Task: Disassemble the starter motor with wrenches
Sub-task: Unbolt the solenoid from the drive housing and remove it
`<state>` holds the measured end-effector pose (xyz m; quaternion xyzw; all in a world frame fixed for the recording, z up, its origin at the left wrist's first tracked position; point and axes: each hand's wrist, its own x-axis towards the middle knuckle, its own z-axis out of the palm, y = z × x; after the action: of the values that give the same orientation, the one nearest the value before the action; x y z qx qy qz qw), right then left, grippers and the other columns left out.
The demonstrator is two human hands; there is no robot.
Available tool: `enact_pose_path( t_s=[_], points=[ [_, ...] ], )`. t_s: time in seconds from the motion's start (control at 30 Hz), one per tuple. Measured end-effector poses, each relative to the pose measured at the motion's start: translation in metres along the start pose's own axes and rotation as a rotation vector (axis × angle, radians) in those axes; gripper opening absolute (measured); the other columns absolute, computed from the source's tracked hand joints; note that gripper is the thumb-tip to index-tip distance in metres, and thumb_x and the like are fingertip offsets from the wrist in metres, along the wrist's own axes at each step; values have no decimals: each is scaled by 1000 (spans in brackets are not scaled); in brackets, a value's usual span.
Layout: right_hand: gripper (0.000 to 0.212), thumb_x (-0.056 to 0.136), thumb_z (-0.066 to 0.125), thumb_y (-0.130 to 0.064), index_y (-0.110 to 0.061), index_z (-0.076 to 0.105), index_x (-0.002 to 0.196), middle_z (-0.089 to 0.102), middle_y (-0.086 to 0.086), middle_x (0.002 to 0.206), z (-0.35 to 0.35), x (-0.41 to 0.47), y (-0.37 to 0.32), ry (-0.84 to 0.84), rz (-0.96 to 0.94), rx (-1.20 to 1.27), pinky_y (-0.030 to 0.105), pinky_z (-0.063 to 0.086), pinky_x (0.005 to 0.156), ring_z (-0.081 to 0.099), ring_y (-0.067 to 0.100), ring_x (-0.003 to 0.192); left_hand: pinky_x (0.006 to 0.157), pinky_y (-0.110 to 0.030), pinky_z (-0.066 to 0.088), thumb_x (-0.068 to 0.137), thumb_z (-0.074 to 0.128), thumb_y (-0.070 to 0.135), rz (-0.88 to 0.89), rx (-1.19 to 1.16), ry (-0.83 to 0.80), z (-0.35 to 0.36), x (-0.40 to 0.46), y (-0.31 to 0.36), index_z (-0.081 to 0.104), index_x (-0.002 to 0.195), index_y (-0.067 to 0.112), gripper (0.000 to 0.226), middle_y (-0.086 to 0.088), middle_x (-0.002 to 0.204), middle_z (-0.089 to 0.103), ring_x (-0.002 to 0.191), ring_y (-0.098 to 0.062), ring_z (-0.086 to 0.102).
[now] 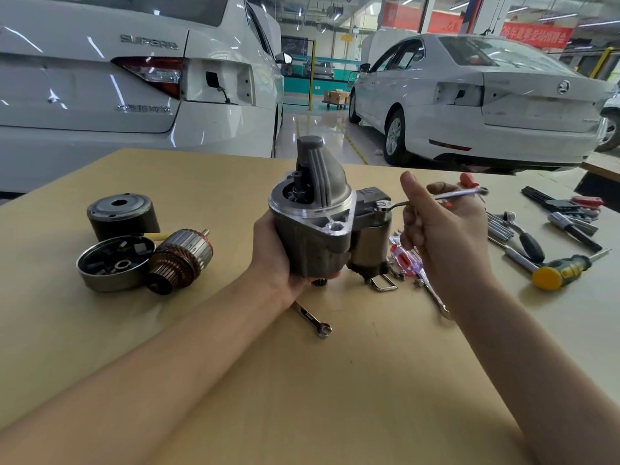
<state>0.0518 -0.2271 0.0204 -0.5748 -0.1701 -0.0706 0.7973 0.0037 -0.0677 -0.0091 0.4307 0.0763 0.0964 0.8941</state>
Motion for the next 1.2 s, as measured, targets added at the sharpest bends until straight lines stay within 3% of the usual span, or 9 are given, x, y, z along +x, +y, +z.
enact_pose_path(
  t_s=[0.1,0.17,0.27,0.4,0.63,0.77,0.93,1.1,1.2],
  points=[
    [39,88,68,-29,1,52,108,52,-4,48,-2,0,2,-6,-104,-152,22,36,39,43,11,37,42,-25,49,93,32,37,-54,35,-26,3,-3,-1,75,71,15,53,-9,75,72,66,-30,66],
    [31,90,65,-30,-6,58,109,52,-6,48,-1,-1,1,7,-129,-196,20,36,38,45,9,39,42,-24,48,92,33,39,-81,60,-34,3,-3,-1,76,65,16,56,-9,76,72,72,-31,64],
    [11,93,62,-28,-18,64,95,49,-8,46,3,-2,0,2,-121,-229,18,35,38,43,7,40,42,-24,48,92,32,40,-88,91,-31,3,-3,-1,75,58,18,59,-8,72,71,68,-30,63],
    [19,94,59,-32,-19,69,84,43,-8,44,2,-2,-1,-10,-82,-271,18,32,38,37,7,38,42,-25,48,91,33,39,-101,80,-37,3,-2,-1,74,57,18,58,-6,69,70,61,-27,63],
    [30,88,61,-35,-12,57,70,56,0,49,-1,3,-10,55,132,361,15,39,36,48,7,38,45,-27,54,94,35,37,-57,-38,22,2,-1,-1,74,76,16,48,-4,71,72,57,-21,69],
    [23,77,71,-34,-11,68,74,68,4,60,-1,-3,-5,55,16,163,17,46,44,64,11,50,64,-32,60,97,38,31,34,-103,44,2,-1,1,72,93,16,38,-2,81,76,68,-17,73],
    [9,81,72,-5,-4,66,87,74,11,80,0,-7,-4,-8,6,81,22,56,61,74,23,78,57,-31,60,96,35,34,57,-89,95,0,1,2,71,94,20,39,0,80,75,65,-16,72],
    [23,81,71,1,-7,53,69,67,12,62,8,-18,1,13,-327,-249,32,57,54,71,23,57,60,-30,59,95,37,36,54,-83,116,-1,0,-1,73,95,22,38,0,86,76,69,-16,73],
    [26,77,73,-1,-8,52,64,63,13,60,12,-22,8,63,-462,-426,44,55,53,68,27,57,65,-32,58,95,37,36,68,-92,105,0,0,-3,73,93,22,38,-1,88,77,73,-17,74]
  ],
)
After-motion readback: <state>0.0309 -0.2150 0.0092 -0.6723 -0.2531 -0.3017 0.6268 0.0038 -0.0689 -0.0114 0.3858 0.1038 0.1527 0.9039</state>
